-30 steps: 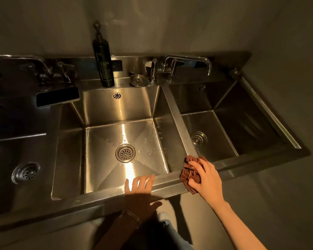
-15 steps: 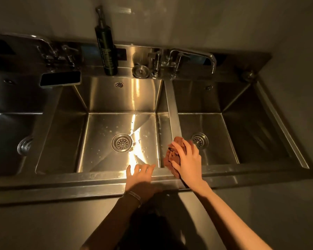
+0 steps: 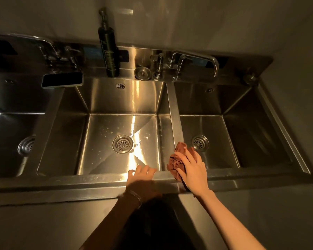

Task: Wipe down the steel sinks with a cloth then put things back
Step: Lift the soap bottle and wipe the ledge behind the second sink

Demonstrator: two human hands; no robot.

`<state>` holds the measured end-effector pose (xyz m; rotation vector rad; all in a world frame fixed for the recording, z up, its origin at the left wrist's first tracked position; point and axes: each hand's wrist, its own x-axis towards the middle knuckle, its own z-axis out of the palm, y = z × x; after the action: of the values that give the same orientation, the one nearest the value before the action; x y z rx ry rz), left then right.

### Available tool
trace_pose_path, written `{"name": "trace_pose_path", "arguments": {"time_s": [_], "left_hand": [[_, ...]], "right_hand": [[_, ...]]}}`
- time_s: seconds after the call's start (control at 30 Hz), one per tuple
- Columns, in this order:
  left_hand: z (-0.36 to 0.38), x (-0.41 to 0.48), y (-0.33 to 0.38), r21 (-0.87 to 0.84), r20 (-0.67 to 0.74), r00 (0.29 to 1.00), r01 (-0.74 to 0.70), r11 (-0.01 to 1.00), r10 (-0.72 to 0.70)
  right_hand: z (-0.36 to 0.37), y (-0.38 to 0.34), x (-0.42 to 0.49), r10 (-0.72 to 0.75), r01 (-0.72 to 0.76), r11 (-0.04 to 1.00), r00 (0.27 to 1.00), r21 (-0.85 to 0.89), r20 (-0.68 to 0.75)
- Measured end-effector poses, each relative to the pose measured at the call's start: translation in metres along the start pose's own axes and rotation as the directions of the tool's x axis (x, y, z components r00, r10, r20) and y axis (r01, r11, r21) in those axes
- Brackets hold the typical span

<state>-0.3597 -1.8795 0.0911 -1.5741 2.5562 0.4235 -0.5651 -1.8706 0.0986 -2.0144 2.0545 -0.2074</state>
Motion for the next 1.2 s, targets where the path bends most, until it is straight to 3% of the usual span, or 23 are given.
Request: {"name": "trace_pose_path", "arguments": {"time_s": [0.17,0.57,0.67,0.8,0.93,1.1,1.2], "left_hand": [[-0.008,0.026,-0.001,-0.178,0.199,0.970,0.173,0.969,-0.137],[-0.056,0.110,-0.011,-0.254,0.151,0.908,0.417,0.873,-0.390],[-0.066,0.111,-0.017,-0.267,0.049,0.891,0.447,0.854,-0.451],[-0.085,0.113,-0.045,-0.302,-0.055,0.835,0.509,0.806,-0.548],[-0.114,0.128,-0.086,-0.354,-0.104,0.796,0.531,0.770,-0.597],[-0.162,0.172,-0.137,-0.435,-0.243,0.752,0.481,0.762,-0.613],[-0.176,0.199,-0.170,-0.479,-0.216,0.763,0.461,0.747,-0.610]], "right_hand": [[-0.013,0.010,0.079,-0.101,0.102,0.994,0.995,-0.043,0.027],[-0.044,0.000,0.274,-0.288,0.323,0.937,0.929,-0.131,0.231],[-0.045,-0.011,0.284,-0.309,0.357,0.921,0.912,-0.153,0.269],[-0.047,-0.019,0.277,-0.380,0.377,0.924,0.893,0.063,0.241],[-0.055,-0.038,0.268,-0.493,0.474,0.869,0.852,0.142,0.178],[-0.066,-0.063,0.271,-0.446,0.395,0.869,0.885,0.297,0.130],[-0.062,-0.073,0.275,-0.453,0.385,0.857,0.879,0.342,0.147]]}}
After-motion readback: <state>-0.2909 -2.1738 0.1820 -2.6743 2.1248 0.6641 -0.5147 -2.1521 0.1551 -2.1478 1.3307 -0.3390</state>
